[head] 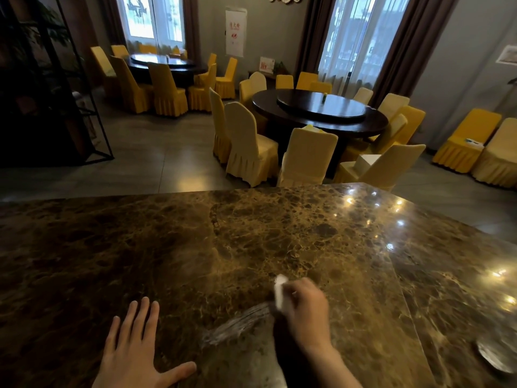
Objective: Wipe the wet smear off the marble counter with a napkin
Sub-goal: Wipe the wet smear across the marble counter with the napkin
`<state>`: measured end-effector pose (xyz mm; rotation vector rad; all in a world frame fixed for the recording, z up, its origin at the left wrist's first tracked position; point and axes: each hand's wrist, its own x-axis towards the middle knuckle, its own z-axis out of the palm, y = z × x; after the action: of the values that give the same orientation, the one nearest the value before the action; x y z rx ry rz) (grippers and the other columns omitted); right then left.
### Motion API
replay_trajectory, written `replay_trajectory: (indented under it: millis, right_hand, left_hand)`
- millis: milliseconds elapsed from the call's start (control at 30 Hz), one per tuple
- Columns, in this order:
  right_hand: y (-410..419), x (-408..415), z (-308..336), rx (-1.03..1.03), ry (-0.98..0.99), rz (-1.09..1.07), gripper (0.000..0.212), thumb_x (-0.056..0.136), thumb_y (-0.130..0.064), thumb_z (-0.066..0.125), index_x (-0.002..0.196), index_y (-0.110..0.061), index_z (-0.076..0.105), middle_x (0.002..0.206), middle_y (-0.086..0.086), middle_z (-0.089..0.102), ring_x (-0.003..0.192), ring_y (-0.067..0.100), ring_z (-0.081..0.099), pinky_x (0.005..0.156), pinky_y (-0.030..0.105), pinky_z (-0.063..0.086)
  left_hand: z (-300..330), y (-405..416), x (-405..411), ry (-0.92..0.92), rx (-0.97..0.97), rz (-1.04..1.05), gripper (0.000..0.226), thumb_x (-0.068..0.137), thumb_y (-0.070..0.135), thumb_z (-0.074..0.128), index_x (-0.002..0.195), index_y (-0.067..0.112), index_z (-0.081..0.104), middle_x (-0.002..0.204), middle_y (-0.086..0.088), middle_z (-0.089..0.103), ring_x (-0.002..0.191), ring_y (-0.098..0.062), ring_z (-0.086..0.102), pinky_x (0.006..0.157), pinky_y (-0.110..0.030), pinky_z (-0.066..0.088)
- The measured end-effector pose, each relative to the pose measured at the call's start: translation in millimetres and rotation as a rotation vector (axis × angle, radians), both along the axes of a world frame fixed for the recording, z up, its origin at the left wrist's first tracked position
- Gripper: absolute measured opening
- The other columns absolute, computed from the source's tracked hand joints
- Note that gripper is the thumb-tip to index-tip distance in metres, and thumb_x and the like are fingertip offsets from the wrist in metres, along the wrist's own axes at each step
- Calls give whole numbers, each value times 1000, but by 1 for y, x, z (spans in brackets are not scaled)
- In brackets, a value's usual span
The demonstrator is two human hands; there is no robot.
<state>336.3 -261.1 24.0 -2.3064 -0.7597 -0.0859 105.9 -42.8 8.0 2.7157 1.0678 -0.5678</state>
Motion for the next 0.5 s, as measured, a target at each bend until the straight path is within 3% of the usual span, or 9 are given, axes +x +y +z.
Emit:
replay_trajectory:
  millis: [67,167,233,367,500]
  right_hand:
    - [-20,27,6,43,-38,-214,15,85,-3,74,95,-14,75,89,3,72,79,21,65,67,30,47]
    - [-45,54,1,-143,-32,-377,32,88,-2,67,118,-12,69,102,9,73,94,31,65,73,38,52]
    - [-48,54,-11,-263,-26,-370,25,92,-5,63,114,-13,72,103,6,68,98,29,59,72,38,50]
    - [-33,37,-24,-370,-56,-327,17,97,-13,61,87,-16,73,91,0,50,90,20,45,63,29,41]
    - [0,7,-24,-298,-88,-172,18,99,-14,60,112,-19,72,102,-3,56,98,15,46,73,23,44]
  left_hand:
    - [1,0,-1,-7,-16,-6,156,28,117,-4,143,19,-40,158,-2,-43,151,-22,-34,129,-50,-15]
    - [1,0,1,8,-15,-1,156,27,117,-4,142,19,-41,158,-2,-43,151,-21,-34,130,-50,-14]
    - [1,0,0,8,-13,2,156,27,118,-4,142,19,-41,158,-2,-43,151,-21,-34,130,-50,-14]
    - [-1,1,-2,-19,-25,-5,156,30,118,-3,144,19,-40,158,-3,-44,150,-22,-36,130,-51,-14]
    - [-2,1,-2,-33,-18,-4,156,30,118,-2,145,20,-40,158,-2,-43,150,-21,-36,130,-51,-14]
